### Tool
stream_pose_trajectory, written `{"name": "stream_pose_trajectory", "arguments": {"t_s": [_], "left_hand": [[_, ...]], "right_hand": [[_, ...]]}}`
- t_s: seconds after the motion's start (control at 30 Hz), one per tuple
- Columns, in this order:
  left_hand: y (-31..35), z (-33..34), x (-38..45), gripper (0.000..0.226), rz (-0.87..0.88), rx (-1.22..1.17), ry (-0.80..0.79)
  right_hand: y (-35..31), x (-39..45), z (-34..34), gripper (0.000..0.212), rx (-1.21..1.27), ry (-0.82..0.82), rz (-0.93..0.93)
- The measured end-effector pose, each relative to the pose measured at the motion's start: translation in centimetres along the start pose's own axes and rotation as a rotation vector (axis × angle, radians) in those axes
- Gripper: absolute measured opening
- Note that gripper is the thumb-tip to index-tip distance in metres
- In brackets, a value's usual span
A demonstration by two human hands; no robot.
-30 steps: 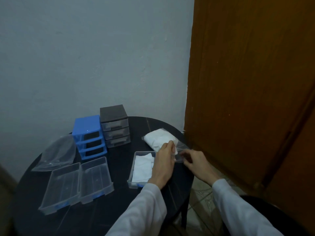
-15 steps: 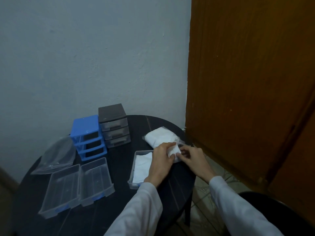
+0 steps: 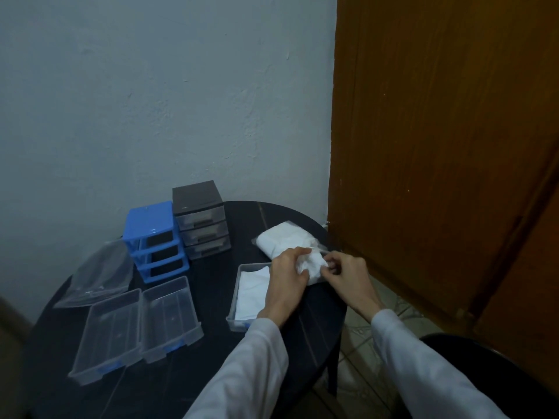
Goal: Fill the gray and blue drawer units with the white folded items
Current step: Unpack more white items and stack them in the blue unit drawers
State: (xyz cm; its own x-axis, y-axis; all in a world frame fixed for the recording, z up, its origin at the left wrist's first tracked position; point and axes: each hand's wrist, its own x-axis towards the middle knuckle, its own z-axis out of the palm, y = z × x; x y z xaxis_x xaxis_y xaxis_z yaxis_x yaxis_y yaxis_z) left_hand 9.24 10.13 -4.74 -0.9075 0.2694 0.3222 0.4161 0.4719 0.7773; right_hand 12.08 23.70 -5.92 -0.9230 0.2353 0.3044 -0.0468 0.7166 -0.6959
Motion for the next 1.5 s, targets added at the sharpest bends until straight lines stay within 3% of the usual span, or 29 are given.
{"name": "stream_pose_trajectory", "arguments": {"t_s": [0.1,0.27,0.67,0.97,1.1,1.27,1.5], "left_hand": [[-0.1,0.2,0.0,0.038,-0.009,-0.022,0.014],[-0.1,0.2,-0.1,0.039,-0.021,-0.031,0.009],[0.3,0.5,0.0,0.037,-0.002,-0.005,0.026],[1.1,0.3,-0.4,0.022,0.025,-0.014,0.024],[1.7,0.0,-0.6,0.036,-0.044,-0.089,-0.032],[2.3,-1.2,-1.2,0.035,-0.031,-0.161,-0.052],[-0.7,-5.7,-2.4,0.032,-0.039,-0.114,0.101]], "right_hand": [[-0.3,0.1,0.3,0.02,0.008,-0.041,0.001],[-0.2,0.5,1.2,0.028,-0.05,0.022,0.03],[-0.4,-0.1,-0.5,0.009,-0.042,0.087,-0.036],[-0.4,-0.3,-2.2,0.005,0.115,0.139,0.0],[-0.3,-0.1,-2.9,0.009,0.212,0.132,0.037],[-0.9,0.1,-3.4,0.012,0.233,0.129,0.009],[-3.9,0.0,-2.8,0.017,0.275,0.069,-0.063]]}}
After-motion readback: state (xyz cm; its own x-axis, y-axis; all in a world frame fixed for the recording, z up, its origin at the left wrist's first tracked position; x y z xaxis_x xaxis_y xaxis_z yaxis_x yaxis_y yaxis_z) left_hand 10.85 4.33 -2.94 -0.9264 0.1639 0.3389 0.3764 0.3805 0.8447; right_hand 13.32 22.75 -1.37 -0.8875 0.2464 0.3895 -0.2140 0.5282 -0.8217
